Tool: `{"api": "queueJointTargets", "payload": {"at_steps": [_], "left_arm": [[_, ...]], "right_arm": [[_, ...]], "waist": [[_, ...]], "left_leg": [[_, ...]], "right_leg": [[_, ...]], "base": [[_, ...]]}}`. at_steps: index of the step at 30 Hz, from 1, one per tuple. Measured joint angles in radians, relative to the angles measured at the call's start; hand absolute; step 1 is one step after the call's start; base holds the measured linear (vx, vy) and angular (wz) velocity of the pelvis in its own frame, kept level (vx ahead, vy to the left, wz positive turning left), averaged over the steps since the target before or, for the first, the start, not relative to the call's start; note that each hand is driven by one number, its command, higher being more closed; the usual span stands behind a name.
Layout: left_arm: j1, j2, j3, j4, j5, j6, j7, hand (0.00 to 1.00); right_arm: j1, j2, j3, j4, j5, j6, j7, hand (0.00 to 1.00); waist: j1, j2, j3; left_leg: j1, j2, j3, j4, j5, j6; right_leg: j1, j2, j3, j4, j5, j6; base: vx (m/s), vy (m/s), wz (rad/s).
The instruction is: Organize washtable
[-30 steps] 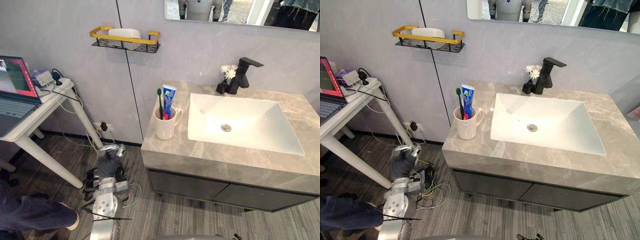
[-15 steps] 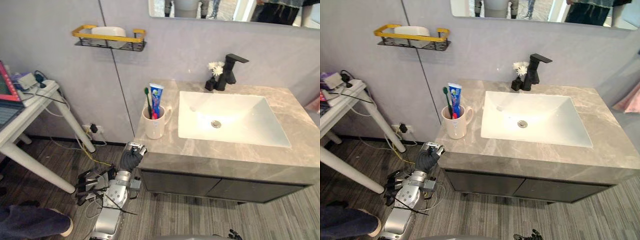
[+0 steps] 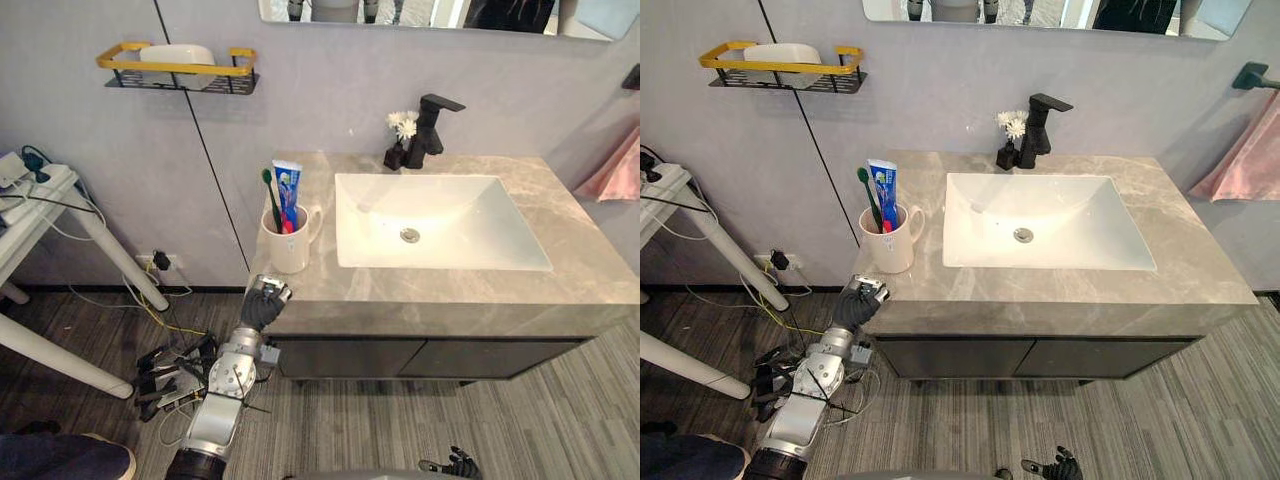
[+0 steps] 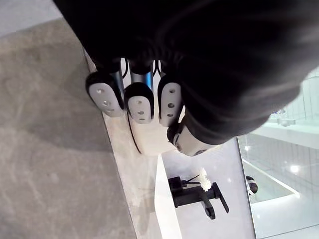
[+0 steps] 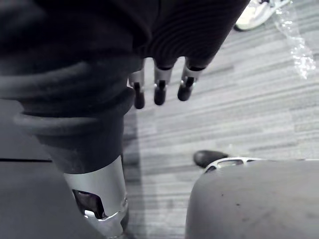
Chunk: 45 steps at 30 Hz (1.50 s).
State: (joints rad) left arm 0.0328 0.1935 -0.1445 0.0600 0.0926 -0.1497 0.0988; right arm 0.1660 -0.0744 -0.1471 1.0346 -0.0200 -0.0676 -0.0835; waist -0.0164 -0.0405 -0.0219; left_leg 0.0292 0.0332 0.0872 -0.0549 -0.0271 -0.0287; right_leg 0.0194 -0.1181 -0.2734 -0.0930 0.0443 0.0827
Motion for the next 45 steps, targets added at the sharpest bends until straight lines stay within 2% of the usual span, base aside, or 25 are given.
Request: {"api": "queueJointTargets", "payload": {"at_steps": [8,12,17,27,31,36,40,45], "left_arm": [[-0.017,-0.004,-0.003,0.007,0.002,0.009,0.014,1.0],[-0.017,-0.003,-0.01,-0.049,-0.007,0.011,0.011,1.0],[-0.017,-0.003,-0.025,-0.133,-0.097,0.011,-0.017,1.0],[-0.018,-0.003,-0.057,-0.125,-0.198,0.05,-0.056,1.0],[-0.059,-0.002,-0.073,-0.057,-0.219,0.074,-0.076,1.0],[-0.106,0.008,-0.093,-0.008,-0.214,0.08,-0.079,1.0],[-0.142,0.012,-0.093,0.037,-0.19,0.086,-0.077,1.0],[-0.177,0.017,-0.111,0.081,-0.117,0.087,-0.074,1.0]], "right_arm": [[0.0,-0.003,0.007,0.0,-0.003,0.0,0.0,0.0],[0.0,-0.003,0.009,0.001,-0.01,-0.001,0.0,0.0],[-0.002,-0.004,0.01,0.003,-0.013,-0.001,0.0,0.0],[-0.006,-0.015,0.046,0.002,-0.022,0.0,0.002,0.0],[-0.006,-0.016,0.047,0.003,-0.03,0.006,0.007,0.0],[-0.008,-0.016,0.046,0.003,-0.03,0.007,0.022,0.0],[-0.012,-0.015,0.045,0.002,-0.031,0.007,0.023,0.0],[-0.011,-0.012,0.046,0.002,-0.03,0.007,0.023,0.0]], "waist": [[0.0,0.002,0.0],[0.001,0.002,0.0],[0.001,0.002,0.0],[0.002,0.001,0.0],[0.001,-0.001,-0.001],[-0.005,-0.002,-0.002],[-0.022,-0.005,0.0],[-0.023,-0.012,0.005]], "left_leg": [[-0.004,0.0,-0.004,-0.005,0.001,0.0],[-0.003,-0.002,-0.005,-0.011,0.001,0.0],[-0.002,-0.006,-0.007,-0.01,0.001,0.0],[-0.003,-0.012,-0.01,-0.007,0.002,0.002],[-0.002,-0.014,-0.012,-0.013,0.004,0.002],[-0.002,-0.015,-0.01,-0.015,0.004,0.002],[-0.001,-0.014,-0.007,-0.015,0.004,0.002],[0.0,-0.014,-0.001,-0.014,0.004,0.002]], "right_leg": [[-0.005,0.004,-0.001,-0.001,0.001,0.0],[-0.005,0.003,-0.003,-0.002,0.001,0.0],[-0.003,-0.001,-0.005,-0.001,0.001,0.0],[-0.005,-0.004,-0.006,0.003,0.001,0.0],[-0.005,-0.004,-0.009,0.0,0.001,0.0],[-0.005,-0.004,-0.008,-0.003,0.001,0.0],[-0.004,-0.004,-0.005,-0.003,0.001,0.0],[-0.006,-0.004,0.001,-0.004,0.007,0.0]], "base": [[-0.01,-0.002,0.0],[0.0,0.0,0.0],[-0.01,0.0,0.0],[-0.02,-0.002,0.0],[0.0,0.0,0.0],[0.0,0.0,0.0],[0.0,0.0,-0.01],[0.0,0.0,-0.03]]}}
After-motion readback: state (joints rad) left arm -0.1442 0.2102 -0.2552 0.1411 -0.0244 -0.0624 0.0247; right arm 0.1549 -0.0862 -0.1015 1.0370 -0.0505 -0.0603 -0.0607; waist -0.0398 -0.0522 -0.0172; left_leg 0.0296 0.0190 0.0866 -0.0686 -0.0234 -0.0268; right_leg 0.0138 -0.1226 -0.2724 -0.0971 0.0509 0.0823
